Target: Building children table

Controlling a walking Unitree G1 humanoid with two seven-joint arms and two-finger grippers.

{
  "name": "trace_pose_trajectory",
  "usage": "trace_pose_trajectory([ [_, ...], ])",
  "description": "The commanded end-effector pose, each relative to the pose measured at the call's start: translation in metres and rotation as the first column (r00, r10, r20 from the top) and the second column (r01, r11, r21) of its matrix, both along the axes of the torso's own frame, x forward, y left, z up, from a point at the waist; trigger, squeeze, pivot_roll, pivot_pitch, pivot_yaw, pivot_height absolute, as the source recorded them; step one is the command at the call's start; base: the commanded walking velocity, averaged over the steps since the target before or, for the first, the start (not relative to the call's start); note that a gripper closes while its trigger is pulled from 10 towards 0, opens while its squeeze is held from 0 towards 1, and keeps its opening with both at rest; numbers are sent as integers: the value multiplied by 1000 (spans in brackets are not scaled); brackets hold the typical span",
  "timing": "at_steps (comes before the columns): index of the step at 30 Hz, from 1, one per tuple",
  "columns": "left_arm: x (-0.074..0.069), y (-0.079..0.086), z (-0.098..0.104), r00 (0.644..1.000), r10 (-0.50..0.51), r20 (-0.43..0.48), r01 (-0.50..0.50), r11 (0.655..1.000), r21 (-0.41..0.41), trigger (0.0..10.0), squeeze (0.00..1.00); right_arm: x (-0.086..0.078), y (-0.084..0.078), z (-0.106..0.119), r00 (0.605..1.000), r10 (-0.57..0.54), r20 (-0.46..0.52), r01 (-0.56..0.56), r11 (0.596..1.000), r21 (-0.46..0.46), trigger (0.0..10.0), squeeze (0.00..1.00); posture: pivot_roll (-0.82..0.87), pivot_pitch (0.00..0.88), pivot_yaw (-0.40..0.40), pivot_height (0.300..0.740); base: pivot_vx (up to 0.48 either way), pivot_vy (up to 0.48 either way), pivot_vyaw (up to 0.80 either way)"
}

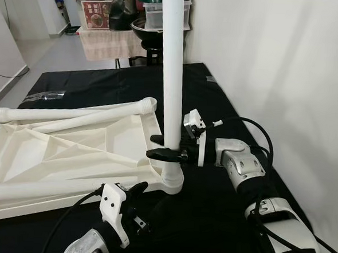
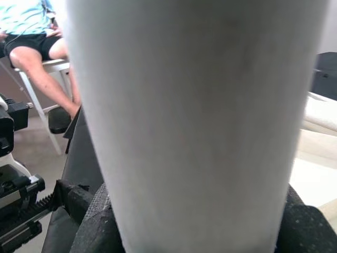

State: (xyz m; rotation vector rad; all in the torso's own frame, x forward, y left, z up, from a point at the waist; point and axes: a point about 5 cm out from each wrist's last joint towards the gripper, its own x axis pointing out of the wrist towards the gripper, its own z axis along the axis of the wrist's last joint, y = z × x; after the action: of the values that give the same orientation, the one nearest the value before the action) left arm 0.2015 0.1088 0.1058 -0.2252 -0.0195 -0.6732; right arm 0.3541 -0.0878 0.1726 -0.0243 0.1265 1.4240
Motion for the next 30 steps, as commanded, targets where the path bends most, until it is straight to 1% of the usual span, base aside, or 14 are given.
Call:
trace_pose_trajectory([
  [1, 0, 1, -4, 1000, 11, -13, -11, 1000, 2, 10000, 0, -2, 1, -11, 998, 16, -59, -17, 1000, -12, 0, 0, 42, 0, 7, 740, 0, 0, 0],
  [7, -2, 2, -4, 1000, 7, -17, -7, 1000, -5, 10000, 0, -14, -12, -36, 990, -126, -63, 124, 992, -28, 0, 0, 34, 0, -3, 740, 0, 0, 0],
  [8, -3, 3, -4, 1000, 7, -17, -7, 1000, -6, 10000, 0, -14, -2, -52, 922, -383, -52, 379, 922, -74, 0, 0, 21, 0, 0, 740, 0, 0, 0],
  [9, -3, 3, -4, 1000, 7, -17, -7, 1000, -6, 10000, 0, -14, -2, -52, 922, -383, -52, 379, 922, -74, 0, 0, 21, 0, 0, 740, 0, 0, 0],
  [10, -4, 4, -3, 1000, 8, -17, -8, 1000, -7, 10000, 0, -33, 3, -76, 795, -589, -144, 567, 807, -165, 0, 0, 8, 0, 11, 740, 0, 0, 0],
  [11, -4, 5, -3, 1000, 5, -19, -5, 1000, -9, 10000, 0, -47, 6, -78, 726, -685, -53, 664, 720, -204, 0, 0, -2, 0, 16, 740, 0, 0, 0],
  [12, -4, 5, -3, 1000, 5, -19, -5, 1000, -9, 10000, 0, -47, 6, -78, 726, -685, -53, 664, 720, -204, 0, 0, -2, 0, 16, 740, 0, 0, 0],
  [13, -4, 6, -3, 1000, 2, -21, -2, 1000, -9, 10000, 0, -55, 8, -77, 692, -722, 14, 708, 675, -206, 0, 0, -10, 0, 21, 740, 0, 0, 0],
  [16, -4, 6, -3, 1000, -1, -24, 1, 1000, -13, 10000, 0, -54, 6, -75, 686, -728, -9, 712, 673, -200, 0, 0, -30, 0, 36, 740, 0, 0, 0],
  [23, -5, 4, -2, 1000, -8, -26, 8, 1000, -15, 10000, 0, -46, 8, -75, 731, -680, -53, 659, 725, -201, 0, 0, -2, 0, 21, 740, 0, 0, 0],
  [24, -5, 4, -2, 1000, -1, -24, 1, 1000, -16, 10000, 0, -45, 10, -71, 737, -675, -33, 656, 726, -207, 10000, 0, 2, 0, 20, 740, 0, 0, 0],
  [25, -5, 4, -1, 1000, 7, -19, -7, 1000, -16, 10000, 0, -41, 15, -60, 779, -627, -21, 613, 768, -183, 10000, 1000, 5, 0, 16, 740, 0, 0, 0],
  [26, -5, 4, -1, 1000, 7, -19, -7, 1000, -16, 10000, 0, -41, 15, -60, 779, -627, -21, 613, 768, -183, 10000, 1000, 5, 0, 16, 740, 0, 0, 0],
  [30, -4, 4, -1, 1000, 5, -19, -6, 1000, -19, 10000, 0, -38, 24, -38, 855, -518, 3, 516, 850, -106, 10000, 1000, 7, 0, 14, 740, 0, 0, 0],
])
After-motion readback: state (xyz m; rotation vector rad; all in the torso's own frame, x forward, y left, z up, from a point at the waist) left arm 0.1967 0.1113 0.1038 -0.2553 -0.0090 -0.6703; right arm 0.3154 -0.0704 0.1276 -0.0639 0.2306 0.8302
